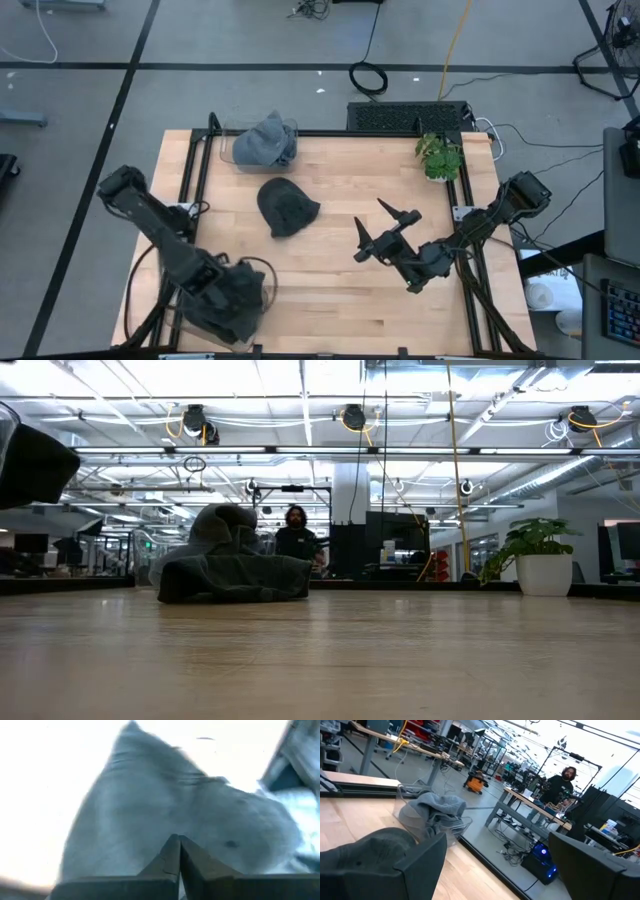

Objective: Pick & Place hat
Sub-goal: Put the bottom black cap into the bottom transparent bin

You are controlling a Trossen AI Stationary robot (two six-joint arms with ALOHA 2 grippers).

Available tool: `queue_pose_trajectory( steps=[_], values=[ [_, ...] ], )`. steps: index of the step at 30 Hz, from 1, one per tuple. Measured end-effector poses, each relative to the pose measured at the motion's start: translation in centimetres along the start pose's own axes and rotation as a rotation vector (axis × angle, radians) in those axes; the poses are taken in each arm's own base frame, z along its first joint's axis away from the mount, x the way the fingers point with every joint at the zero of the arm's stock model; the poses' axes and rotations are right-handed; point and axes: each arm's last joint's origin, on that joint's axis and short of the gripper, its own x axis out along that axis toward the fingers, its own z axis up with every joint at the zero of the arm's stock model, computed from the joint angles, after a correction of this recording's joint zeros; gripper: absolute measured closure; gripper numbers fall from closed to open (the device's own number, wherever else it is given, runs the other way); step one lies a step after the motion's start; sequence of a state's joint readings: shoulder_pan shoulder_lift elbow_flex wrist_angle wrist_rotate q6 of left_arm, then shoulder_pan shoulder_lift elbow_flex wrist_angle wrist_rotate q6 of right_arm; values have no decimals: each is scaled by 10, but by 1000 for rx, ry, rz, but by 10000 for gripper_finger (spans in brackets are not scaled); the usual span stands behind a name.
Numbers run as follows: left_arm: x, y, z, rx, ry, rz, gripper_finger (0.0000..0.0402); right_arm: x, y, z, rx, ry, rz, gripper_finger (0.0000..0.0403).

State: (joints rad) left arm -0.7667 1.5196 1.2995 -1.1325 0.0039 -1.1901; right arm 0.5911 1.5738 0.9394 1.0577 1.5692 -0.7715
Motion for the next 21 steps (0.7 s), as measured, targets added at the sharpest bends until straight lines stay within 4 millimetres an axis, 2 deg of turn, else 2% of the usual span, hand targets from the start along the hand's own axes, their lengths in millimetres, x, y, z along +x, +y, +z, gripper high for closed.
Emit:
queue_pose_trajectory(
  steps=[5,9,15,21],
  values=[
    [-11,21,-19,-162,-161,258,399,0,0,0,0,0,0,67],
    [-1,32,-19,-146,-342,405,398,0,0,0,0,-1,1,67],
    [30,56,0,-145,-212,469,398,0,0,0,0,-1,1,67],
    [46,58,26,-49,-119,306,398,0,0,0,1,-1,1,67]
  ],
)
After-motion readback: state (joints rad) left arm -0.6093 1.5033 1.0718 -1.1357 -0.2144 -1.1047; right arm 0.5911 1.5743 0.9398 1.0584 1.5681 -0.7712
